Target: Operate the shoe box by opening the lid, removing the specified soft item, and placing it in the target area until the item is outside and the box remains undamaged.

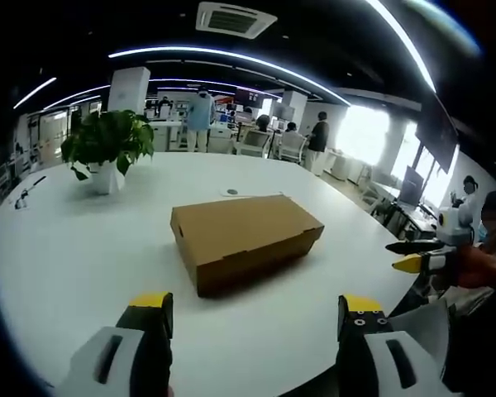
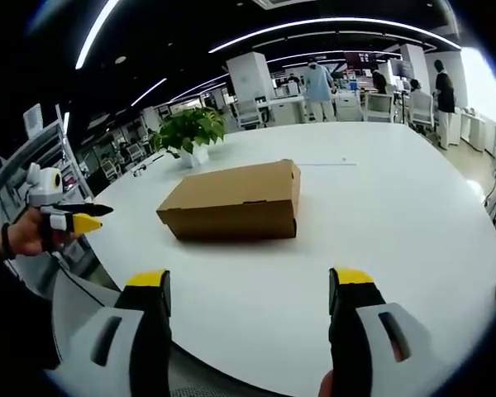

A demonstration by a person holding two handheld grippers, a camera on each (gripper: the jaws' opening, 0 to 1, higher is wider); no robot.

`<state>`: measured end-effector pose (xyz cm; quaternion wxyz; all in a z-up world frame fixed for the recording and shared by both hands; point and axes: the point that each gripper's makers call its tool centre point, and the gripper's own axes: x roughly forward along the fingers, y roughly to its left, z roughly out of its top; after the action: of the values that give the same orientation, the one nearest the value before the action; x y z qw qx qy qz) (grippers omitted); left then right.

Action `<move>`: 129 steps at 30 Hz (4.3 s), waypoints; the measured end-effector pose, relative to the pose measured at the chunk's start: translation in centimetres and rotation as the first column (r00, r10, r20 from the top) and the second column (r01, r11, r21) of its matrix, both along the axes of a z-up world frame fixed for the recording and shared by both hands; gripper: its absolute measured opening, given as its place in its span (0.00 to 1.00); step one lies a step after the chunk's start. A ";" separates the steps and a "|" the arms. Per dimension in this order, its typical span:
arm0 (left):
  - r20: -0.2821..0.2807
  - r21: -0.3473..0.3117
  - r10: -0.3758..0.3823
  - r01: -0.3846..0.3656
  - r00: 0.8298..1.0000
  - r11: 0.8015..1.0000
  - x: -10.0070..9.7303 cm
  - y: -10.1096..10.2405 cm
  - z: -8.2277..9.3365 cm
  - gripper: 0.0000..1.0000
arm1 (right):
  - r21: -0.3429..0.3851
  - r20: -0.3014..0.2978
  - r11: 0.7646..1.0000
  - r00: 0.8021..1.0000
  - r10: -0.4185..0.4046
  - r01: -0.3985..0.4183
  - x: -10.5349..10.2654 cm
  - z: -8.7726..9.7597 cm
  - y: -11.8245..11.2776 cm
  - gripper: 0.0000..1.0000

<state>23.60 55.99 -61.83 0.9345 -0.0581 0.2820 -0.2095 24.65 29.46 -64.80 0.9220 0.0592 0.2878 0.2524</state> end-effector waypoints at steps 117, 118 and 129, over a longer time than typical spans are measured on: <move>-0.223 -0.054 0.055 -0.069 0.973 0.996 9.3 1.9 -8.7 0.65 | 0.051 -0.165 0.999 0.986 0.000 0.009 13.5 -6.3 8.5 0.46; -0.222 -0.055 0.056 -0.070 0.973 0.996 9.1 2.0 -8.7 0.65 | 0.052 -0.164 0.999 0.987 0.002 0.007 13.3 -6.3 8.6 0.46; -0.223 -0.055 0.063 -0.077 0.973 0.996 6.4 3.1 -8.7 0.65 | 0.060 -0.159 0.998 0.987 0.007 0.002 10.6 -6.3 9.6 0.46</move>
<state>29.97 59.04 -70.56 0.9018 -0.1203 0.3752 -0.1775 35.29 39.07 -71.14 0.8936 0.1063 0.3527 0.2564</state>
